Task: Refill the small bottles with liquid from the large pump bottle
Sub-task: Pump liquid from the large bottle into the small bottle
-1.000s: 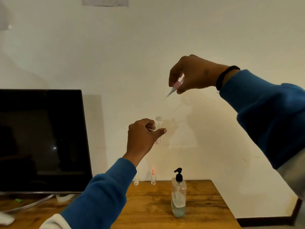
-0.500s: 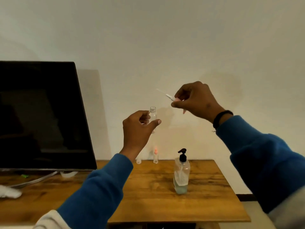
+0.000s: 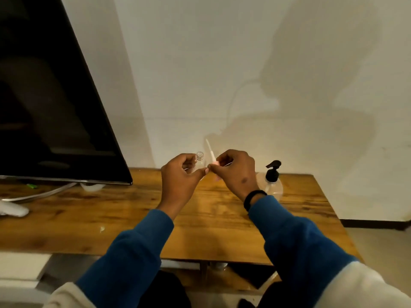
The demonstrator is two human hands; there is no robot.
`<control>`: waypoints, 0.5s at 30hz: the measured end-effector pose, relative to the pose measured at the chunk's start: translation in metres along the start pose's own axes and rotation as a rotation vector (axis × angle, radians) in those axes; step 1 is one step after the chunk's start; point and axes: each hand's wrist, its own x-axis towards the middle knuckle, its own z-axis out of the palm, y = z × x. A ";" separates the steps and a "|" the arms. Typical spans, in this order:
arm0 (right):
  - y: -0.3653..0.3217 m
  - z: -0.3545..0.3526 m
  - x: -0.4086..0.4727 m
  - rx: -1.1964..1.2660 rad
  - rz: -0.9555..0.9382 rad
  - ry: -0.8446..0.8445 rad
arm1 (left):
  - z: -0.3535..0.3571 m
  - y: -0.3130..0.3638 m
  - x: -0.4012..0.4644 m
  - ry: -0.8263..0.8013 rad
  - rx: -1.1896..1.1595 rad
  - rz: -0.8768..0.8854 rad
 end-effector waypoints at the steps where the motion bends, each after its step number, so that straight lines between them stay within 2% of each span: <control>1: 0.011 0.014 -0.003 0.014 0.038 -0.008 | 0.003 -0.013 -0.002 -0.008 0.002 -0.024; 9: 0.092 0.090 -0.023 0.005 0.300 -0.123 | 0.027 -0.096 -0.018 -0.081 0.087 -0.196; 15: 0.126 0.118 -0.031 -0.038 0.390 -0.190 | 0.041 -0.131 -0.028 -0.107 0.129 -0.279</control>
